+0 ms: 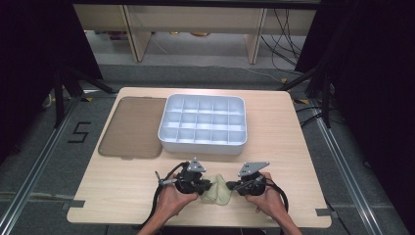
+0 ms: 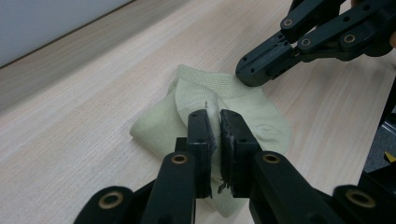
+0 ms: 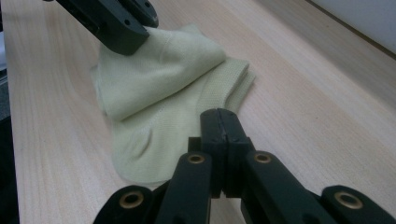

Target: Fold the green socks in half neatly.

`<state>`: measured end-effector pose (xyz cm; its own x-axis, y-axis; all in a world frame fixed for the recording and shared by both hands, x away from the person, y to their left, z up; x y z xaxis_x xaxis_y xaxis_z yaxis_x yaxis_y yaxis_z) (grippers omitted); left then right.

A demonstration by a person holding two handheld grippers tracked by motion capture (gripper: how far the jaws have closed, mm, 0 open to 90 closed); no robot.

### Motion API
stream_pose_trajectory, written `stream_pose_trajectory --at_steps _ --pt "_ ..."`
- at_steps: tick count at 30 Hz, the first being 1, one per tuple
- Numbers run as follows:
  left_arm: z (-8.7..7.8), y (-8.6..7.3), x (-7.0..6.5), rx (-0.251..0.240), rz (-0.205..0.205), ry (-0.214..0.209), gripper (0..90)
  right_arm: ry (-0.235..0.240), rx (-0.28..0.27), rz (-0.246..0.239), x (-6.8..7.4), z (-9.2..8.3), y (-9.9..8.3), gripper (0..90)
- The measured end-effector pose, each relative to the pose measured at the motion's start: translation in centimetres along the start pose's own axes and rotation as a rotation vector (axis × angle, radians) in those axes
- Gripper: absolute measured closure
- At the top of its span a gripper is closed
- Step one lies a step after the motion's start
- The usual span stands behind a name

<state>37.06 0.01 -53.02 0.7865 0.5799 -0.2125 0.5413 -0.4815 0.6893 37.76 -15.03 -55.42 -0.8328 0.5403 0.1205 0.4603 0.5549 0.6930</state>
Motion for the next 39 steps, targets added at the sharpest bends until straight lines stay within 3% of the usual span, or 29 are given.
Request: stream_pose_trajectory --at_steps 5,6,8,12,17,21,23,25,29,34,39 --pt "0.3 0.6 -0.8 -0.031 -0.034 -0.027 81.9 -0.001 -0.003 -0.001 -0.1 0.0 -0.1 90.0" --pt "0.3 0.5 -0.7 -0.006 -0.007 -0.029 81.8 0.000 0.000 0.005 -0.1 0.0 -0.1 90.0" --pt "0.6 0.8 -1.0 -0.030 -0.036 -0.029 81.7 0.000 -0.004 0.001 -0.1 0.0 -0.1 90.0" --pt "0.6 0.9 -1.0 -0.020 -0.019 -0.036 78.3 0.011 -0.016 0.020 -0.1 0.0 -0.1 88.2" --pt "0.5 1.5 -1.5 -0.071 -0.064 -0.075 63.8 0.018 -0.039 0.052 -0.7 -0.4 0.1 84.6" --pt "-0.8 2.4 -1.7 -0.120 -0.075 -0.088 61.6 0.002 -0.074 0.074 -1.4 -1.6 0.4 84.9" --pt "-1.3 2.6 -1.8 -0.136 -0.079 -0.102 65.8 0.000 -0.086 0.077 -1.6 -2.0 0.5 85.1" --pt "-2.0 2.6 -2.0 -0.132 -0.038 -0.095 71.9 -0.004 -0.092 0.079 -1.7 -2.3 0.5 85.2" --pt "-2.1 1.7 -1.8 -0.095 -0.015 -0.069 80.6 -0.019 -0.110 0.069 -1.7 -3.1 0.8 85.5" --pt "-1.5 0.3 -1.6 -0.060 -0.012 -0.051 84.4 -0.019 -0.140 0.042 -1.2 -3.6 1.3 85.6" --pt "-1.0 -0.7 -1.4 -0.007 0.032 -0.036 84.9 0.006 -0.151 0.001 0.4 -3.8 2.1 86.1"
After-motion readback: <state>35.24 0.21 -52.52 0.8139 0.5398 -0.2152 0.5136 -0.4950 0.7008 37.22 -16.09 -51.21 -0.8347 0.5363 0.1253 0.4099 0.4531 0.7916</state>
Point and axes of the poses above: each handheld gripper's, and its own axes: z roughly forward along the jaws, y roughly out of its top, x roughly to its left, the point moved 7 cm from there along z, roughly forward along the jaws, and after that the axes turned 1 degree about -y, right-handed, at the moved point
